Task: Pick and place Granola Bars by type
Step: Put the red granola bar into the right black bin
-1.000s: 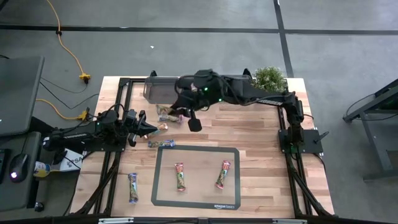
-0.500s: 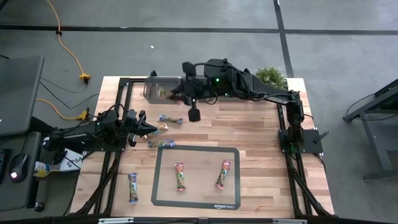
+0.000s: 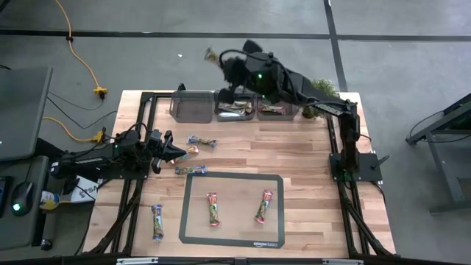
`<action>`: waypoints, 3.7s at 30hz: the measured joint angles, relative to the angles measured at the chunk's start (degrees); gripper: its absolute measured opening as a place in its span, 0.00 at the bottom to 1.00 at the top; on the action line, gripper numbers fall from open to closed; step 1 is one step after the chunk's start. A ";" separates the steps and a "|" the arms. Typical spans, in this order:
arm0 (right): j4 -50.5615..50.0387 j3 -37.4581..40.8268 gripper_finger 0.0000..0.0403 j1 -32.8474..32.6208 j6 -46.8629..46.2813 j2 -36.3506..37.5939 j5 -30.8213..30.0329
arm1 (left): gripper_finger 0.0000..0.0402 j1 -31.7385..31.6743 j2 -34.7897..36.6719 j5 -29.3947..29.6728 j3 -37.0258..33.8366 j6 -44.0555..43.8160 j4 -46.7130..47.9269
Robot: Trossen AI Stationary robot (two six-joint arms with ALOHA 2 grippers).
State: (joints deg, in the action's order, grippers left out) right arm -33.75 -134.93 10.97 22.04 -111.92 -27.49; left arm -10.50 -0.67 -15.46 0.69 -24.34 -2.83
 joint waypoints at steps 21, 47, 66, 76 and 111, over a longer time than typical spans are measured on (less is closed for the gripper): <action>-29.72 8.83 0.06 25.80 -7.93 -0.09 6.85 | 0.00 0.01 0.02 0.24 0.00 0.00 -0.02; -21.23 52.61 0.07 32.62 14.45 -0.22 21.29 | 0.00 0.02 0.00 0.15 0.00 0.00 0.00; -16.69 52.61 0.28 30.48 14.03 -0.20 22.87 | 0.00 0.02 0.02 -0.02 0.00 0.00 -0.01; -16.64 47.19 0.40 30.37 13.22 -0.20 21.41 | 0.00 0.01 0.02 0.00 0.00 0.00 0.00; -24.10 13.77 0.41 15.02 -19.11 -0.20 105.16 | 0.00 0.01 0.02 0.17 0.00 0.00 -0.02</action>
State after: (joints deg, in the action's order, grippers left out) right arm -57.85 -121.16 25.99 2.93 -112.12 77.67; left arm -10.49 -0.64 -15.29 0.69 -24.34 -2.85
